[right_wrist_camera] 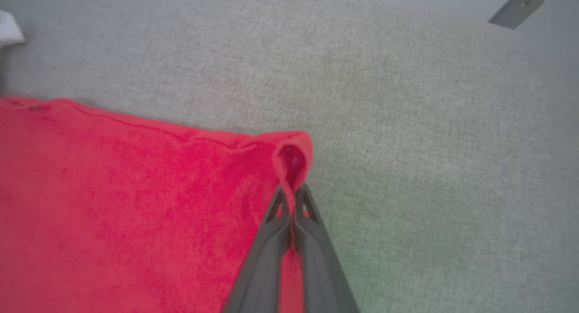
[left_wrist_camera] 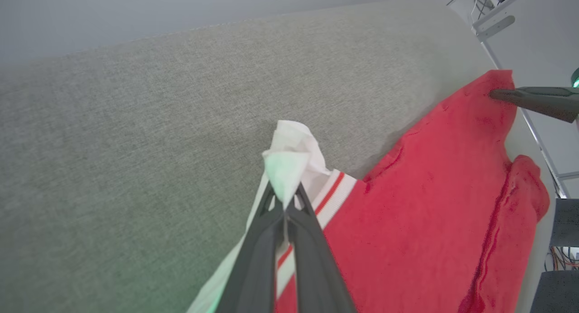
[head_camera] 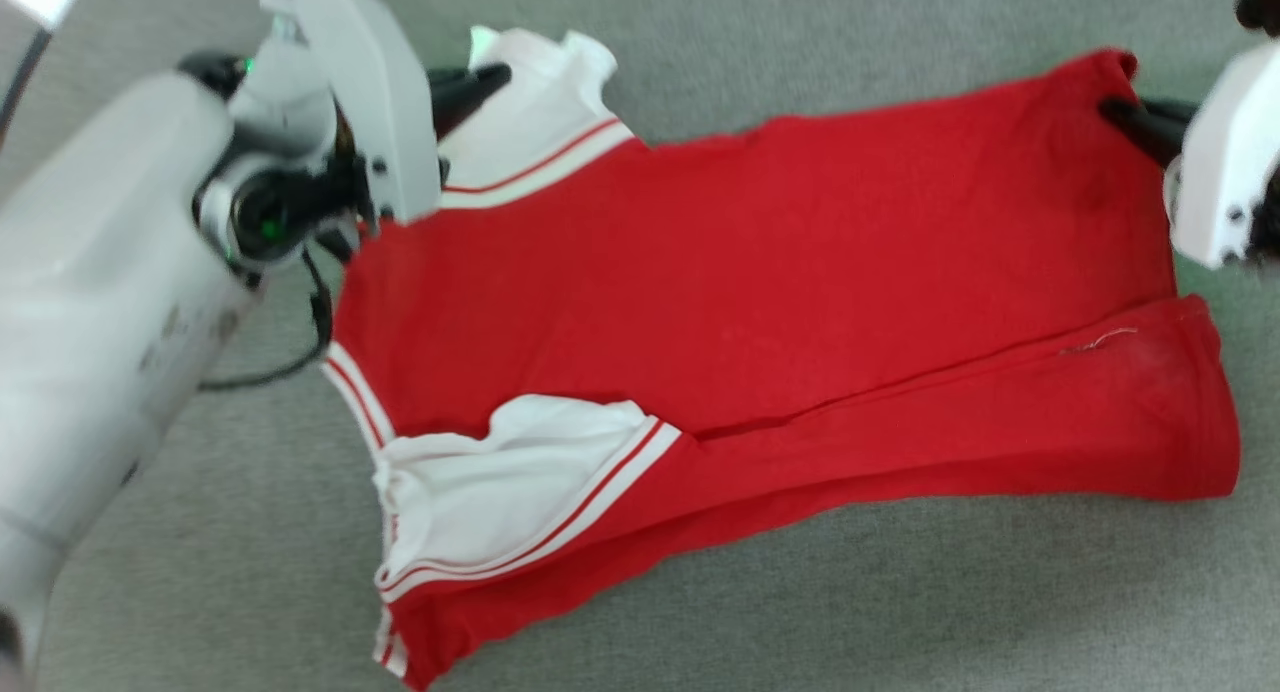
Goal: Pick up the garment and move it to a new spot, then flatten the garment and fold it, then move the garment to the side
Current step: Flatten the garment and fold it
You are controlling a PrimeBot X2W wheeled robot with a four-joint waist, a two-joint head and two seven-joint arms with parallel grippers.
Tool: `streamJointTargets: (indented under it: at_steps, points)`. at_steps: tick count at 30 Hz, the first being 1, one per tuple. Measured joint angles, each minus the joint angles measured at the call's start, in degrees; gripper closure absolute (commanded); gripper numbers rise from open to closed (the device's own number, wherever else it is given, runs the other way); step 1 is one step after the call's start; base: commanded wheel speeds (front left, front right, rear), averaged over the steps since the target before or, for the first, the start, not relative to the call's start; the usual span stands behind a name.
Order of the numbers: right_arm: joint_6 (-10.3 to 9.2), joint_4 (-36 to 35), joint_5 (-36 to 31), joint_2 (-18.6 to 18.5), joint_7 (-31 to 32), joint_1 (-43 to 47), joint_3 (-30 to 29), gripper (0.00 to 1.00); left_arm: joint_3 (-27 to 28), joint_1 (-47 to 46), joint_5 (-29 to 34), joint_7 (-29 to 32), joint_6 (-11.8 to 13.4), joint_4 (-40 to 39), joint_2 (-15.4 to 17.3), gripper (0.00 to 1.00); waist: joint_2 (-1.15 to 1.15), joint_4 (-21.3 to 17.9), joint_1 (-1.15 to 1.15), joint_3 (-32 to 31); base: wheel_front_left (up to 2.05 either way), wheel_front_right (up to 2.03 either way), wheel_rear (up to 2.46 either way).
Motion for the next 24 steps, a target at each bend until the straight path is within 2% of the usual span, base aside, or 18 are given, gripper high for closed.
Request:
streamJointTargets:
  at_steps: [5,10,16,19,24]
  points:
    - [0.00,-6.92,2.70,-6.89,-2.86,6.47,1.85,1.00,-0.32,6.38,-3.08,-4.88,0.00,-12.18,5.24,1.00,0.00,1.56,0.00,-4.47,0.00,0.00,0.00]
    - [0.00,-13.27,5.08,-13.97,-4.10,13.65,2.25,1.00,-1.31,13.30,-3.55,-10.05,0.00,-24.79,13.13,1.00,0.00,3.39,0.00,-8.56,0.00,0.00,0.00]
    - [0.00,-17.63,7.09,-19.72,-5.78,21.38,-0.14,1.00,-2.13,22.09,-3.03,-17.39,0.00,-35.11,20.56,1.00,0.00,6.26,0.00,-11.51,0.00,0.00,0.00]
    - [0.00,-18.44,8.17,-21.36,-6.78,25.19,-2.56,1.00,-2.70,26.20,-3.11,-20.41,0.05,-38.68,22.75,1.00,0.00,7.61,0.00,-12.30,0.00,0.00,0.00]
    - [0.00,-18.55,9.50,-22.50,-8.38,32.50,-6.24,1.00,-4.95,32.59,-3.37,-23.92,0.94,-41.45,22.88,1.00,0.00,9.35,0.00,-12.73,0.00,0.00,0.00]
